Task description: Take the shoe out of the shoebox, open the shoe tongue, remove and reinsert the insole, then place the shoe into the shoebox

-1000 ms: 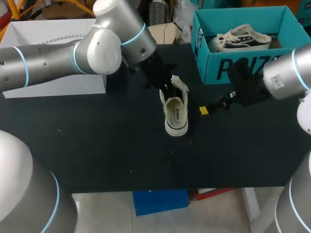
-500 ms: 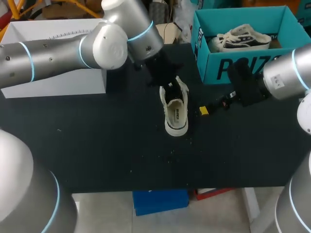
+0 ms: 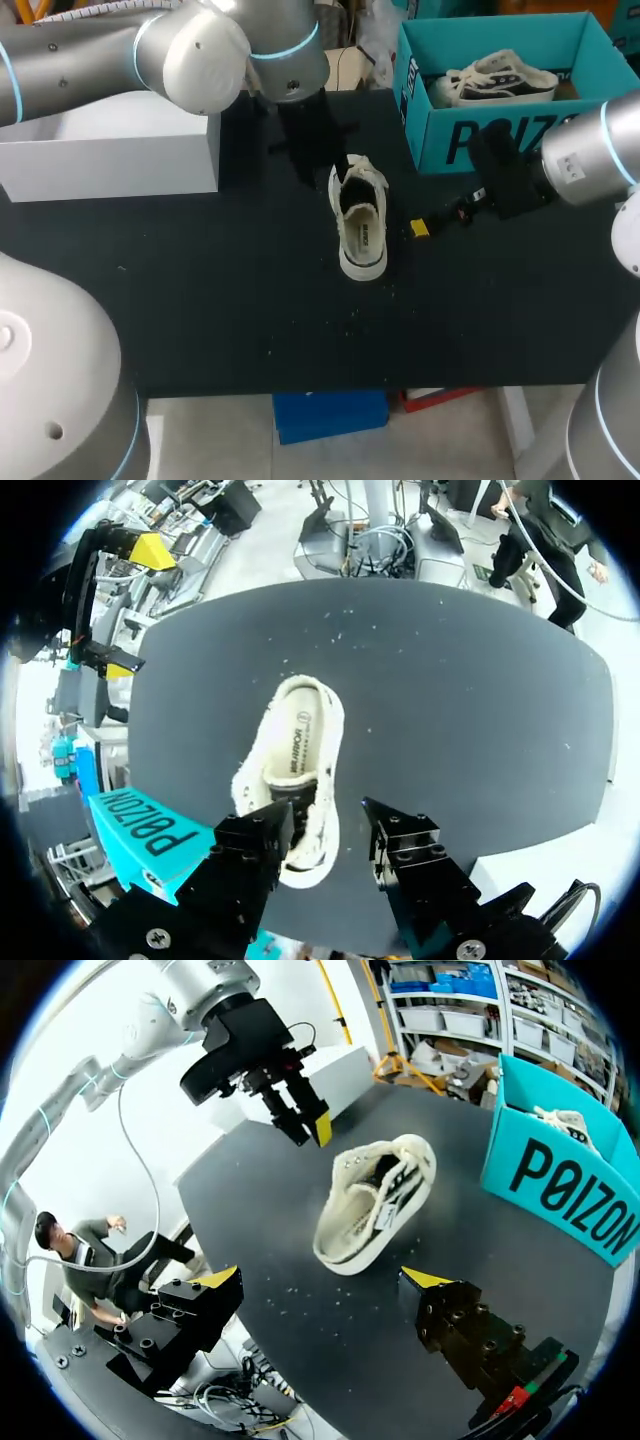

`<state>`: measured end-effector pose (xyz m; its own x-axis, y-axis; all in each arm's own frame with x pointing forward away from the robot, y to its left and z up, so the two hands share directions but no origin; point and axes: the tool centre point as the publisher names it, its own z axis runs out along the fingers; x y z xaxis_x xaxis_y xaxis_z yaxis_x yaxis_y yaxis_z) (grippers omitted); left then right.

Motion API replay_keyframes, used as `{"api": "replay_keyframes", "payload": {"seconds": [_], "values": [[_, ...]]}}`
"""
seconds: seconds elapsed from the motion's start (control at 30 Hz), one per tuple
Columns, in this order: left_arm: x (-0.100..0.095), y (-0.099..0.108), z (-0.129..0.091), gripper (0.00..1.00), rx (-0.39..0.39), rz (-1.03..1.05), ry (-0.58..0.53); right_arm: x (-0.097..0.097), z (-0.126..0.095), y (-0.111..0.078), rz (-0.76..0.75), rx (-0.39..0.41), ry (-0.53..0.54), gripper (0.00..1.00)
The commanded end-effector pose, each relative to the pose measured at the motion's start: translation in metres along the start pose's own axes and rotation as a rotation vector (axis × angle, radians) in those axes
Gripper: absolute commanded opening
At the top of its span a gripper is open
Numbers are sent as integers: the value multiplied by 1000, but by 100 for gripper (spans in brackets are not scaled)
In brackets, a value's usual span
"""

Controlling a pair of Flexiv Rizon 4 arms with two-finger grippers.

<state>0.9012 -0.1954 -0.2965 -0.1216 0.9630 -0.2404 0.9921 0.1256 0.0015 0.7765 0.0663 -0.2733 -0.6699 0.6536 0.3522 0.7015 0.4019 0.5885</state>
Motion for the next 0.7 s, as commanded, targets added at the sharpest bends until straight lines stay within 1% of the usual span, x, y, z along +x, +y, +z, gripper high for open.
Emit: {"api": "replay_keyframes", "payload": {"seconds": [0.03, 0.13, 0.2, 0.33, 0.4, 0.5, 0.6, 0.7], "values": [[-1, 1, 18, 43, -20, 15, 6, 0, 0, 1, 1, 2, -2, 100], [2, 5, 35, 43, -13, 39, -11, 0, 0, 1, 1, 2, -2, 100], [1, 7, 44, 42, -8, 46, -38, 0, 0, 1, 1, 2, -2, 100], [3, 14, 58, 42, -10, 87, -42, 0, 0, 1, 1, 2, -2, 100], [4, 16, 65, 41, -16, 109, -28, 0, 0, 1, 1, 2, -2, 100], [4, 17, 72, 40, -3, 124, -42, 0, 0, 1, 1, 2, -2, 100], [4, 20, 78, 41, 0, 141, -32, 0, 0, 1, 1, 2, -2, 100], [4, 16, 85, 40, 16, 170, -20, 0, 0, 1, 1, 2, -2, 100]]}}
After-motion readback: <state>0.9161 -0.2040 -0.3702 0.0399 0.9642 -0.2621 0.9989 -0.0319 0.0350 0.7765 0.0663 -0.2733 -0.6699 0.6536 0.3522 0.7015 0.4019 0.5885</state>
